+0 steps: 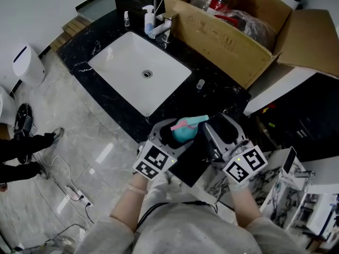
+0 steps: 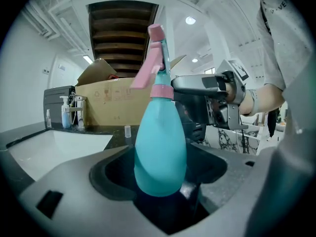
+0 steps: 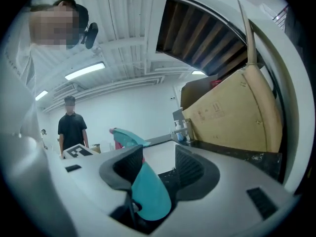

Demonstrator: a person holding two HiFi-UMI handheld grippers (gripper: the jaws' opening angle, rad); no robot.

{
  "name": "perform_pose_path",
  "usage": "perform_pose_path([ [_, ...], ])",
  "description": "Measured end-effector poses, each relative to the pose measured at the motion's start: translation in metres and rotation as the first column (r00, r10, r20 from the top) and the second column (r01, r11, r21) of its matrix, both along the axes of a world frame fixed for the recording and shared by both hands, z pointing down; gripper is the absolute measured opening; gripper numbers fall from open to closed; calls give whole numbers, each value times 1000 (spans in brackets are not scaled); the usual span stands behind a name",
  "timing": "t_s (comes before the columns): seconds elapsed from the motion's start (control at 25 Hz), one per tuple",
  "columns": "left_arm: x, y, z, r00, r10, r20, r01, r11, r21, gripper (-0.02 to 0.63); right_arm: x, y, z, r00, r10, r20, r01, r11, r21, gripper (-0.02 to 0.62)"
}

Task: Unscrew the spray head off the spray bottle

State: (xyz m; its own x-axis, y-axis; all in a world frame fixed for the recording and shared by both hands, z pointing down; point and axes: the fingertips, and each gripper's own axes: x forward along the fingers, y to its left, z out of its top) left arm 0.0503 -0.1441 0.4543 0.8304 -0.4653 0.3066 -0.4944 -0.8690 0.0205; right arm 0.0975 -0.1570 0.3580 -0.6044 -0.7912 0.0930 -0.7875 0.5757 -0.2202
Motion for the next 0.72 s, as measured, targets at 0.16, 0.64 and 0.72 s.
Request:
perform_pose_path([
  [0.16,0,0,0,1000,-3,-3,3,1000,-6,334,-11,11,-11,999,-50,16,49,998,49,193],
  [0.64,0,1,3,1000,-6,6,6,1000,-8,334,-75,24,-14,964,-265,-23,266,961,82,371],
  [0.72,0,1,4,1000,-6,7,6,1000,-9,334,-72,23,-10,965,-255,-68,260,962,85,340],
])
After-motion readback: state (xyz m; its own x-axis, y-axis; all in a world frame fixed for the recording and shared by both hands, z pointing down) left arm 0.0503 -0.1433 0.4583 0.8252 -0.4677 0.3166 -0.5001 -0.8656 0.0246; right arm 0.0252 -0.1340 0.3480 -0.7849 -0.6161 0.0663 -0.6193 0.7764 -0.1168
